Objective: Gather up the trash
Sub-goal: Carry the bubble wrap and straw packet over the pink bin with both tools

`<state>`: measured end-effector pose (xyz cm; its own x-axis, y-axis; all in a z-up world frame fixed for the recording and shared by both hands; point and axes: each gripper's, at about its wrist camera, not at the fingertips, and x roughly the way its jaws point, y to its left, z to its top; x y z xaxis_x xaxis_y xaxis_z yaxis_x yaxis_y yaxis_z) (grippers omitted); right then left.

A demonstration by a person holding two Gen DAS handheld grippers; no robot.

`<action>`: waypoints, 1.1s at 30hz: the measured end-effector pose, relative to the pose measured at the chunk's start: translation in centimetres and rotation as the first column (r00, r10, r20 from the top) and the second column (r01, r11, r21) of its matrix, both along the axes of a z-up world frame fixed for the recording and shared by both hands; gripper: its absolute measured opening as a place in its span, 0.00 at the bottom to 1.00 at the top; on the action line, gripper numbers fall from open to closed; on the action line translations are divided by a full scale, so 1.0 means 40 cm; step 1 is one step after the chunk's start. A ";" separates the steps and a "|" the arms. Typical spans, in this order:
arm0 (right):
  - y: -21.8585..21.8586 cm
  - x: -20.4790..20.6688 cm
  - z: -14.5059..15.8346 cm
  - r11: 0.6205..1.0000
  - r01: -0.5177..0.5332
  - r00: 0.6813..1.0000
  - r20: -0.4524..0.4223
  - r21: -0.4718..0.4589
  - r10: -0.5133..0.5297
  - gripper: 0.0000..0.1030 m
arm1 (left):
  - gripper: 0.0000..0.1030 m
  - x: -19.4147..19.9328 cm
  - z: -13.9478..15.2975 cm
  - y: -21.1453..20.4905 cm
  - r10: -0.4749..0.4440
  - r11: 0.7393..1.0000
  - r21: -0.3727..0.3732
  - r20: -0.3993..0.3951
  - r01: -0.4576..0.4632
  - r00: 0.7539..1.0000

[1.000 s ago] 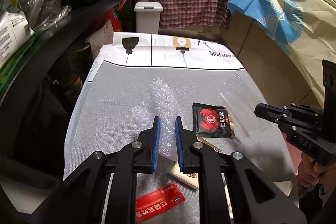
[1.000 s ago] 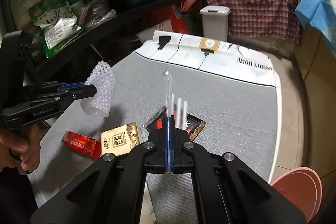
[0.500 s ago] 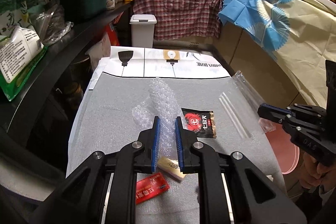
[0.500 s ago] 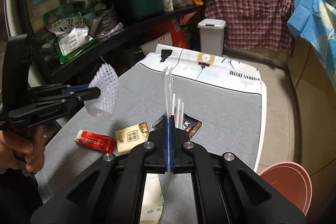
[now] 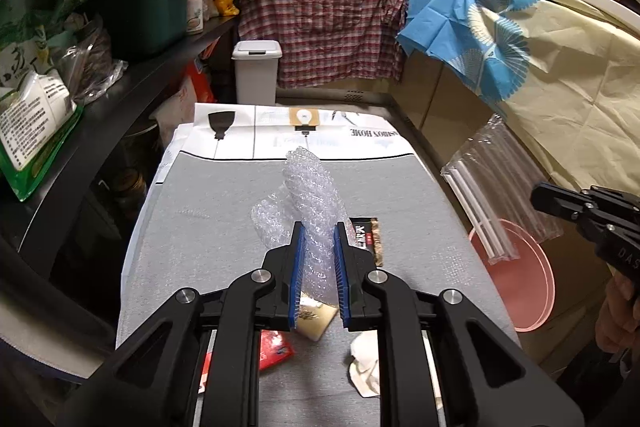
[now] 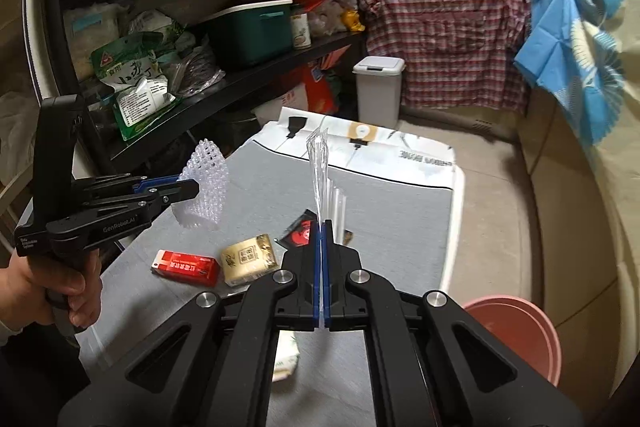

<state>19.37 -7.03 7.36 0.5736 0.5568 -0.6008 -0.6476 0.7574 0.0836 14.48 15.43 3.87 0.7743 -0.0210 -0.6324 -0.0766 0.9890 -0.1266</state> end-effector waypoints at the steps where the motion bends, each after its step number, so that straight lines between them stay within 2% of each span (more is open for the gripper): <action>1: -0.011 -0.004 0.005 1.000 0.006 1.000 0.004 -0.001 -0.006 0.01 | 0.14 -0.001 0.001 -0.003 -0.004 1.000 -0.001 0.002 0.004 1.000; 9: -0.105 -0.049 0.026 0.996 0.079 0.995 0.059 -0.030 -0.077 0.01 | 0.14 -0.006 0.007 -0.054 -0.034 0.999 0.001 0.010 0.034 0.999; 15: -0.173 -0.073 0.030 0.991 0.132 0.990 0.061 -0.014 -0.131 0.01 | 0.14 -0.008 0.006 -0.104 -0.067 0.998 0.005 0.009 0.067 0.998; 25: -0.285 -0.073 0.008 0.972 0.230 0.973 0.020 0.047 -0.231 0.01 | 0.14 -0.006 0.012 -0.189 -0.114 0.993 0.016 0.006 0.113 0.994; 33: -0.339 -0.067 -0.023 0.958 0.280 0.960 -0.005 0.058 -0.280 0.01 | 0.14 0.001 0.018 -0.245 -0.142 0.990 0.021 0.007 0.141 0.990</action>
<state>16.68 -20.60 6.42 0.7134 0.4070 -0.5705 -0.4104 0.9025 0.1308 14.50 5.62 4.57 0.7696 -0.1180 -0.6275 0.0653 0.9922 -0.1066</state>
